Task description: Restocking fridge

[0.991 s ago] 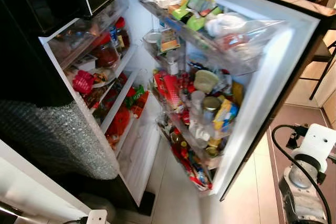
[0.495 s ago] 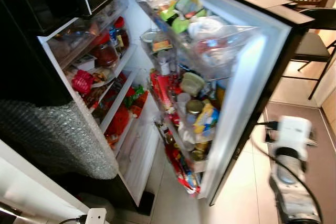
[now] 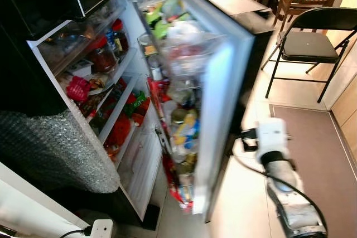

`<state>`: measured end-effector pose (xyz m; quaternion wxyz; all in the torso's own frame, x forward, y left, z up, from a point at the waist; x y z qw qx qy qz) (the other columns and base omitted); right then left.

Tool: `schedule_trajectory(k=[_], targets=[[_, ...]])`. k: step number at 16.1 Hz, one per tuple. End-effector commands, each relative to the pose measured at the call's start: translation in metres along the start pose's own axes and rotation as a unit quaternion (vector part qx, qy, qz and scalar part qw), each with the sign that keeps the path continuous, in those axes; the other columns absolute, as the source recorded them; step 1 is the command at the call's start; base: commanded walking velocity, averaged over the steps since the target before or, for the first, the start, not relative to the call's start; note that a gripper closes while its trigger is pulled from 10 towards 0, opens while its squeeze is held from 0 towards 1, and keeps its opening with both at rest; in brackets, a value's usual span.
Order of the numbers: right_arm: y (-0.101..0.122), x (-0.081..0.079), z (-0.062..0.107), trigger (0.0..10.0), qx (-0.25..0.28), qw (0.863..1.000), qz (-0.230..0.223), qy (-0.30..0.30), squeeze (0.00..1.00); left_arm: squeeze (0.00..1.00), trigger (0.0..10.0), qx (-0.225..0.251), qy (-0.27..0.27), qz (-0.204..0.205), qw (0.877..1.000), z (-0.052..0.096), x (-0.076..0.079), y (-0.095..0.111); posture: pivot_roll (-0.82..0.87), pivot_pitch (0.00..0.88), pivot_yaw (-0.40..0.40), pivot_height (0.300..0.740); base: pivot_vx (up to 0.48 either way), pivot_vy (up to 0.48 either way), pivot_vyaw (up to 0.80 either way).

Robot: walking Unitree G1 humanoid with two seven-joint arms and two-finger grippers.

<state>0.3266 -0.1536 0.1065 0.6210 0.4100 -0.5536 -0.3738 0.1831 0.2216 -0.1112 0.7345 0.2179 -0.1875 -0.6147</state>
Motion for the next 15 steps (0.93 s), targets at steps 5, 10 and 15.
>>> schedule_trajectory(k=[5, 10, 15], targets=[[0.073, -0.082, 0.003, 10.0, 0.132, 0.964, -0.048, 0.226, 0.0, 0.0, 10.0, -0.003, 0.008, 0.005, 1.0, 0.0, -0.002, -0.001, -0.12, 0.0, 0.026, 0.74, 0.0, 0.0, 0.0], [0.074, -0.102, 0.013, 10.0, 0.127, 0.941, -0.037, 0.313, 0.0, 0.0, 10.0, 0.001, 0.011, 0.011, 1.0, 0.0, -0.001, 0.0, -0.11, 0.0, 0.019, 0.74, 0.0, 0.0, 0.0], [0.067, -0.099, 0.014, 10.0, 0.116, 0.938, -0.035, 0.324, 0.0, 0.0, 10.0, 0.0, 0.01, 0.011, 1.0, 0.0, -0.001, 0.0, -0.12, 0.0, 0.017, 0.74, 0.0, 0.0, 0.0]])
Point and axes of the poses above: a point about 5 cm out from each wrist's last joint towards the gripper, its own z axis pointing back from the gripper into the wrist, its own y axis along the axis of the wrist's last joint, x = y × z, the point moved 3 cm from there along -z, pointing out of the wrist towards the gripper, and after that the axes turned 9 degrees about z, right-handed, at the moved point
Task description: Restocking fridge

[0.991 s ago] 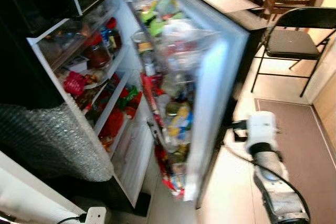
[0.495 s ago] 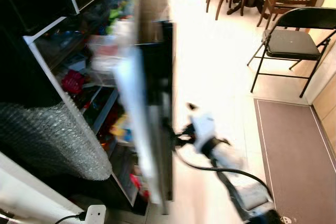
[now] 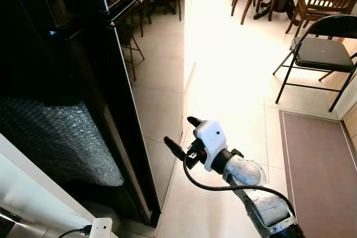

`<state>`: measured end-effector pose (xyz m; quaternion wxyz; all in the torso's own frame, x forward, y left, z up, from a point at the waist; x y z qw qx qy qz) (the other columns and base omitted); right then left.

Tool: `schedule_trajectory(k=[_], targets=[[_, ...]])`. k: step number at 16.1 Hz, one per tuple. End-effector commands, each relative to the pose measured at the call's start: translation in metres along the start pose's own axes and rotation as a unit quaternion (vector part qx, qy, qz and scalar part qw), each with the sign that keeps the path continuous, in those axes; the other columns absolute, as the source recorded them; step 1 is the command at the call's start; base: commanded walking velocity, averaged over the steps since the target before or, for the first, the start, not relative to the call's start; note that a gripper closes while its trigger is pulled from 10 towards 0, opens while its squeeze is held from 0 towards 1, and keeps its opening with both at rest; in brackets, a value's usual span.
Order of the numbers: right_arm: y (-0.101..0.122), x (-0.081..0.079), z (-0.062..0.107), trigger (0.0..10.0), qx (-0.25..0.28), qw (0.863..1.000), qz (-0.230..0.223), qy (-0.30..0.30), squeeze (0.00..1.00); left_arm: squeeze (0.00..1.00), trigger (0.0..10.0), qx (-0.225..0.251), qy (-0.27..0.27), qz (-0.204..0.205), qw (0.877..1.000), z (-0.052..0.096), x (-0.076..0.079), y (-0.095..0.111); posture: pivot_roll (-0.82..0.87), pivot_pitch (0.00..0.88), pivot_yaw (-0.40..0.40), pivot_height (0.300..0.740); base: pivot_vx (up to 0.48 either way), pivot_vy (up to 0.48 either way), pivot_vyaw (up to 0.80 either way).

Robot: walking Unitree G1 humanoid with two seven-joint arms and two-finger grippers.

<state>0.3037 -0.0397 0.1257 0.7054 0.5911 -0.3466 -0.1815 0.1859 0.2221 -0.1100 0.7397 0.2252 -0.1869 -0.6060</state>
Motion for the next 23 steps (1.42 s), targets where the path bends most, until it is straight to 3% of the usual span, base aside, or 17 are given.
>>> schedule_trajectory(k=[1, 5, 9, 10, 11, 15, 16, 17, 18, 19, 20, 21, 22, 23], targets=[[0.006, -0.002, 0.0, 10.0, 0.009, 1.0, 0.0, 0.008, 0.0, 0.0, 10.0, -0.006, 0.003, 0.003, 1.0, 0.001, -0.001, -0.004, -0.12, 0.0, 0.019, 0.74, 0.0, 0.0, 0.0], [-0.001, 0.001, 0.003, 10.0, 0.0, 1.0, -0.011, 0.003, 0.0, 0.0, 10.0, -0.007, 0.002, 0.0, 1.0, 0.001, -0.001, -0.004, -0.12, 0.0, 0.018, 0.74, 0.0, 0.0, 0.0], [-0.03, 0.045, 0.018, 10.0, -0.056, 0.993, -0.008, -0.107, 0.0, 0.0, 10.0, -0.007, 0.002, 0.0, 1.0, 0.001, -0.001, -0.004, -0.12, 0.0, 0.013, 0.74, 0.0, 0.0, 0.0], [-0.055, 0.078, 0.037, 10.0, -0.114, 0.971, -0.013, -0.21, 0.0, 0.0, 10.0, -0.007, 0.0, 0.001, 1.0, 0.0, 0.0, -0.004, -0.12, 0.0, 0.004, 0.74, 0.0, 0.0, 0.0], [-0.073, 0.099, 0.055, 10.0, -0.153, 0.949, -0.023, -0.275, 0.0, 0.0, 10.0, -0.006, 0.0, 0.005, 1.0, 0.0, 0.001, -0.004, -0.12, 0.0, 0.003, 0.74, 0.0, 0.0, 0.0], [-0.116, 0.112, 0.092, 10.0, -0.214, 0.908, -0.091, -0.348, 0.0, 0.0, 10.0, -0.006, 0.001, 0.008, 1.0, 0.0, 0.002, -0.004, -0.12, 0.0, -0.002, 0.74, 0.0, 0.0, 0.0], [-0.131, 0.11, 0.101, 10.0, -0.234, 0.895, -0.116, -0.361, 0.0, 0.0, 10.0, -0.006, 0.002, 0.008, 1.0, 0.0, 0.002, -0.004, -0.12, 0.0, -0.001, 0.74, 0.0, 0.0, 0.0], [-0.181, 0.083, 0.129, 10.0, -0.321, 0.862, -0.174, -0.352, 0.0, 0.0, 10.0, -0.006, 0.002, 0.008, 1.0, 0.0, 0.002, -0.003, -0.12, 0.0, 0.001, 0.74, 0.0, 0.0, 0.0], [-0.192, 0.072, 0.137, 10.0, -0.345, 0.854, -0.187, -0.342, 0.0, 0.0, 10.0, -0.006, 0.002, 0.008, 1.0, 0.0, 0.002, -0.003, -0.12, 0.0, 0.002, 0.74, 0.0, 0.0, 0.0], [-0.212, 0.049, 0.15, 10.0, -0.393, 0.843, -0.192, -0.314, 0.0, 0.0, 10.0, -0.006, 0.002, 0.009, 1.0, 0.0, 0.002, -0.003, -0.1, 0.0, 0.0, 0.74, 0.0, 0.0, 0.0], [-0.219, 0.037, 0.156, 10.0, -0.415, 0.84, -0.187, -0.296, 0.0, 0.0, 10.0, -0.006, 0.003, 0.009, 1.0, 0.0, 0.002, -0.003, -0.1, 0.0, -0.001, 0.74, 0.0, 0.0, 0.0], [-0.23, 0.016, 0.165, 10.0, -0.45, 0.835, -0.18, -0.262, 0.0, 0.0, 10.0, -0.004, 0.004, 0.012, 1.0, 0.0, 0.001, -0.002, -0.09, 0.0, -0.002, 0.74, 0.0, 0.0, 0.0], [-0.232, 0.012, 0.166, 10.0, -0.457, 0.833, -0.179, -0.257, 0.0, 0.0, 10.0, -0.004, 0.005, 0.012, 1.0, 0.0, 0.001, -0.002, -0.09, 0.0, -0.002, 0.74, 0.0, 0.0, 0.0], [-0.241, -0.007, 0.178, 10.0, -0.483, 0.813, -0.194, -0.261, 0.0, 0.0, 10.0, -0.003, 0.009, 0.015, 1.0, 0.0, -0.002, -0.002, -0.06, 0.0, 0.0, 0.74, 0.0, 0.0, 0.0]])
Point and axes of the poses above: a point about 5 cm out from each wrist's last joint towards the gripper, its own z axis pointing back from the gripper into the wrist, its own y axis along the axis of the wrist's last joint, x = y × z, the point moved 3 cm from there along -z, pointing out of the wrist towards the gripper, and after that the axes turned 9 degrees about z, right-handed, at the moved point
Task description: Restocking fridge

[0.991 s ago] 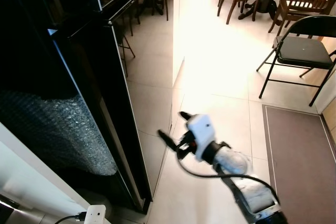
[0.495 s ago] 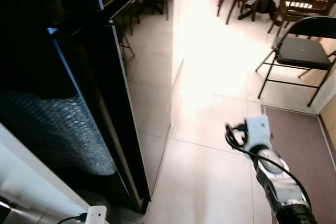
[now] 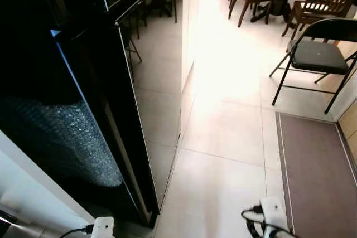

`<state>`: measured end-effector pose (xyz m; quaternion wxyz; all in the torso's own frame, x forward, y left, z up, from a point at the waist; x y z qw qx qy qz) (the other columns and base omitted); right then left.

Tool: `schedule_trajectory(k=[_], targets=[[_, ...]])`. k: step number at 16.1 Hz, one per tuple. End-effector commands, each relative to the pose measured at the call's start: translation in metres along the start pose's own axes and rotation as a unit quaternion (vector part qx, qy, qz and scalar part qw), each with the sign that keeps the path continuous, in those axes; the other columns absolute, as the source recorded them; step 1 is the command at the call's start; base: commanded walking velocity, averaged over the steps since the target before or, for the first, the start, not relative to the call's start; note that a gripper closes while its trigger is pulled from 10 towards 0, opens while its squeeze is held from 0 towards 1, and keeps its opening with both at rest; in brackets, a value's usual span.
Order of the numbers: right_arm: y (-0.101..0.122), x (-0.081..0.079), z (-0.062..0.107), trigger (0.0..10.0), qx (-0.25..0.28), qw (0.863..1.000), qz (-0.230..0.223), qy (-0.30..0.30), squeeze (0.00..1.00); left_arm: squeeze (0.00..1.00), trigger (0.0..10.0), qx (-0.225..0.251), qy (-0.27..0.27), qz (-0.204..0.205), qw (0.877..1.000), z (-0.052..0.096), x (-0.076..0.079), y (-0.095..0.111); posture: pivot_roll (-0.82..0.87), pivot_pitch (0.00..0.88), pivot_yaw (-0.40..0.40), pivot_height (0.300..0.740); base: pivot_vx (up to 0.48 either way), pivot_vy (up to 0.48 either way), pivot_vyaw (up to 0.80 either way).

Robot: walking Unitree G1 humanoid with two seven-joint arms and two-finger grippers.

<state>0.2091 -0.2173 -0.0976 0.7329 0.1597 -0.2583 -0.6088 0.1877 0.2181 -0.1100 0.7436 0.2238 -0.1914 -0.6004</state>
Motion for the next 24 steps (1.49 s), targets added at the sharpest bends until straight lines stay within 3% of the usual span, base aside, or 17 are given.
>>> schedule_trajectory(k=[1, 3, 6, 12, 24], targets=[[-0.016, -0.006, 0.001, 10.0, -0.024, 1.0, -0.007, -0.002, 0.0, 0.0, 10.0, -0.005, 0.015, 0.007, 1.0, 0.001, -0.009, -0.003, -0.06, 0.0, 0.004, 0.74, 0.0, 0.0, 0.0], [-0.029, -0.018, 0.003, 10.0, -0.042, 0.999, -0.013, 0.01, 0.0, 0.0, 10.0, -0.007, 0.018, 0.007, 1.0, 0.002, -0.011, -0.004, -0.06, 0.0, 0.011, 0.74, 0.0, 0.0, 0.0], [-0.027, -0.019, 0.002, 10.0, -0.03, 1.0, -0.005, -0.002, 0.0, 0.0, 10.0, -0.01, 0.016, 0.008, 1.0, 0.002, -0.011, -0.006, -0.07, 0.0, 0.012, 0.74, 0.0, 0.0, 0.53], [-0.032, -0.033, 0.003, 10.0, -0.036, 0.998, 0.056, 0.023, 0.0, 0.0, 10.0, -0.017, 0.009, -0.006, 1.0, 0.003, -0.01, -0.011, -0.07, 0.0, 0.016, 0.74, 0.0, 0.0, 0.8], [-0.051, -0.035, 0.007, 10.0, -0.06, 0.994, 0.083, 0.042, 0.0, 0.0, 10.0, -0.022, 0.005, -0.015, 1.0, 0.003, -0.009, -0.015, -0.06, 0.0, 0.003, 0.74, 0.0, 0.0, 0.8]])
Point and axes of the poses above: a point about 5 cm out from each wrist's last joint towards the gripper, its own z axis pointing back from the gripper into the wrist, its own y axis along the axis of the wrist's last joint, x = y × z, the point moved 3 cm from there along -z, pointing out of the wrist towards the gripper, and after that the axes turned 9 degrees about z, right-handed, at the moved point
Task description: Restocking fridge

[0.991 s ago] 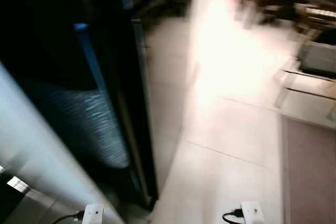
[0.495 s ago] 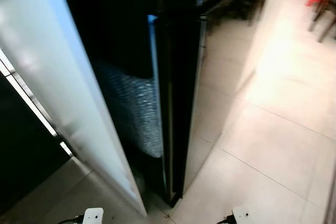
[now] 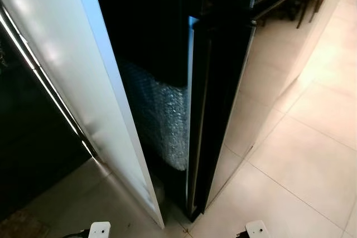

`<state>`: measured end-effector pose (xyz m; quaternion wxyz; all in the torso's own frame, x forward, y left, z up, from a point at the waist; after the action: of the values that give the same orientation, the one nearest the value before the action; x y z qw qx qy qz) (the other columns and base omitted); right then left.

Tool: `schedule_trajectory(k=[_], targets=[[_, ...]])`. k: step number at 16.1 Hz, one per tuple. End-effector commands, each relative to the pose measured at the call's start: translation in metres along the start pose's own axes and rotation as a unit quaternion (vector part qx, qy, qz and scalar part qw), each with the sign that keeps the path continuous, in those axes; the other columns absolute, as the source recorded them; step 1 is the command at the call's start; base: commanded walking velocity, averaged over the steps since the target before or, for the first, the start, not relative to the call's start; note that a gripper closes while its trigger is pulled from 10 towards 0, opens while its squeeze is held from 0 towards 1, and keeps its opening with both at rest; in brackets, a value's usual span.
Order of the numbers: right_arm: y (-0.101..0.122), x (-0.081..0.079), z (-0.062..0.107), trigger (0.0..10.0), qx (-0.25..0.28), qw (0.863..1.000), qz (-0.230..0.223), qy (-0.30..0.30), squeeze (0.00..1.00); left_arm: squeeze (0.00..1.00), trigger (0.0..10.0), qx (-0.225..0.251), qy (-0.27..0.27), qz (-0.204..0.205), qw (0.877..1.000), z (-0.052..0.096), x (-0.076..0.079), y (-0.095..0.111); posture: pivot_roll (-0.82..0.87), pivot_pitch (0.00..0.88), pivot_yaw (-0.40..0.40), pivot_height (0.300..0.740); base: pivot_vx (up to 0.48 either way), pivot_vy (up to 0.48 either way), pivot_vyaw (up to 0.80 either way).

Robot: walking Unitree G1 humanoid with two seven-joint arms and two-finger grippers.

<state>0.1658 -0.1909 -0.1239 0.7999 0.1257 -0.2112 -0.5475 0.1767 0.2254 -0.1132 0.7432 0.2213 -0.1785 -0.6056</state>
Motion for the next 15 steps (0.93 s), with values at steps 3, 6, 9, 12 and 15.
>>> schedule_trajectory(k=[3, 6, 9, 12, 15], targets=[[-0.008, 0.0001, 0.001, 10.0, -0.013, 1.0, -0.003, 0.002, 0.0, 0.0, 10.0, -0.013, -0.004, -0.013, 1.0, 0.0006, 0.0004, -0.006, -0.06, 0.0, 0.004, 0.74, 0.0, 0.0, 0.8], [-0.0085, 0.0001, 0.0011, 10.0, -0.014, 1.0, 0.0, 0.004, 0.0, 0.0, 10.0, -0.012, -0.003, -0.011, 1.0, 0.0007, 0.0004, -0.0063, -0.06, 0.0, 0.001, 0.74, 0.0, 0.0, 0.8], [-0.0071, 0.0005, 0.0008, 10.0, -0.014, 1.0, 0.002, 0.007, 0.0, 0.0, 10.0, -0.011, -0.003, -0.008, 1.0, 0.0004, 0.0006, -0.0048, -0.06, 0.0, -0.005, 0.74, 0.0, 0.0, 0.8], [-0.0056, 0.0013, 0.0005, 10.0, -0.015, 1.0, 0.003, 0.008, 0.0, 0.0, 10.0, -0.009, -0.002, -0.002, 1.0, 0.0001, 0.0008, -0.0029, -0.06, 0.0, -0.006, 0.74, 0.0, 0.0, 0.8], [-0.0045, -0.0001, 0.0002, 10.0, -0.016, 1.0, 0.008, 0.015, 0.0, 0.0, 10.0, -0.008, 0.0, 0.0, 1.0, -0.0002, 0.0005, -0.0018, -0.05, 0.0, -0.006, 0.74, 0.0, 0.0, 0.8]])
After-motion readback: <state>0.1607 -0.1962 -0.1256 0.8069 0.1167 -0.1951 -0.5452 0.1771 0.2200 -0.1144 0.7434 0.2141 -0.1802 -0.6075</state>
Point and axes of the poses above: a point about 5 cm out from each wrist's last joint towards the gripper, its own z axis pointing back from the gripper into the wrist, its own y axis along the axis of the wrist's last joint, x = y × z, the point moved 3 cm from there along -z, pointing out of the wrist towards the gripper, and after that the axes turned 9 degrees about z, right-handed, at the moved point
